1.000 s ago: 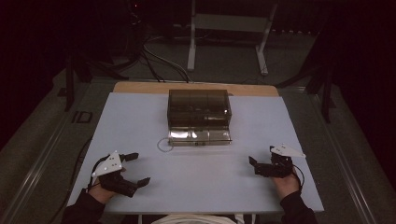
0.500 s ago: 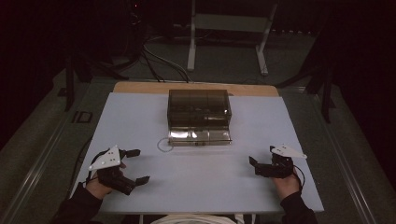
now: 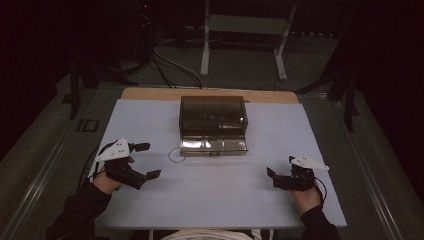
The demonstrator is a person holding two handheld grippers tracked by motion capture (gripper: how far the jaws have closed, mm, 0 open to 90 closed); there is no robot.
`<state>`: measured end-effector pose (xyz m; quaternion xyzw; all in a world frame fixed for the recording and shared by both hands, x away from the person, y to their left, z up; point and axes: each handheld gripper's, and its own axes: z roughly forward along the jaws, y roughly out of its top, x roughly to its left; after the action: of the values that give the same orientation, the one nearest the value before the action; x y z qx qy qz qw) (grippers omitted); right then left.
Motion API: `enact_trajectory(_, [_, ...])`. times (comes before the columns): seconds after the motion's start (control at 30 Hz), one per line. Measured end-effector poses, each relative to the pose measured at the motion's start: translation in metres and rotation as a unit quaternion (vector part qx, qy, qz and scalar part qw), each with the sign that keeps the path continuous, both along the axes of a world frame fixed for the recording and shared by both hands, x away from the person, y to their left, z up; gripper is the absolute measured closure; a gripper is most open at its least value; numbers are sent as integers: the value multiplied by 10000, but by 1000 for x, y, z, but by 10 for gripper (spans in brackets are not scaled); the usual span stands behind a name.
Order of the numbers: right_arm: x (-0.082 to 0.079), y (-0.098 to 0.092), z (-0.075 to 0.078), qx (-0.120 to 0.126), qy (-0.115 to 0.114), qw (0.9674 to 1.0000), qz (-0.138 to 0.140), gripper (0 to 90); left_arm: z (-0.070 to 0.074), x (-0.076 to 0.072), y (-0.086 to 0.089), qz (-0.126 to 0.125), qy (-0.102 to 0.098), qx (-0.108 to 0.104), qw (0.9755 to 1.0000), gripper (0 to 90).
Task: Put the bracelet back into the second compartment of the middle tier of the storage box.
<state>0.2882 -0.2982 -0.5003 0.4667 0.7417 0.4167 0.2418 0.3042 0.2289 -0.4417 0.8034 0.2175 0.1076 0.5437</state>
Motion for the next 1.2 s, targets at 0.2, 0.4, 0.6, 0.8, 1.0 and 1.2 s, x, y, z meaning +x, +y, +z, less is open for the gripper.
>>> enact_trajectory(0.2, [0,1,0,14,-1,10000,46,18,2,18,-6,50,83,96,9999,9])
enact_trajectory(0.4, [0,0,0,36,-2,10000,57,18,-3,33,-14,190,182,81,9996,9])
enact_trajectory(0.6, [-1,0,2,29,-65,9999,74,18,-14,43,-17,381,210,13,9991,9])
enact_trajectory(0.8, [-1,0,2,50,-57,9999,82,18,-24,53,-20,734,289,111,9968,9])
enact_trajectory(1.0, [-1,-1,3,90,-57,9999,74,18,-34,64,-19,968,404,278,9941,10])
enact_trajectory(1.2, [-1,-1,3,81,-48,9999,74,18,-44,68,-18,1250,411,543,9898,10])
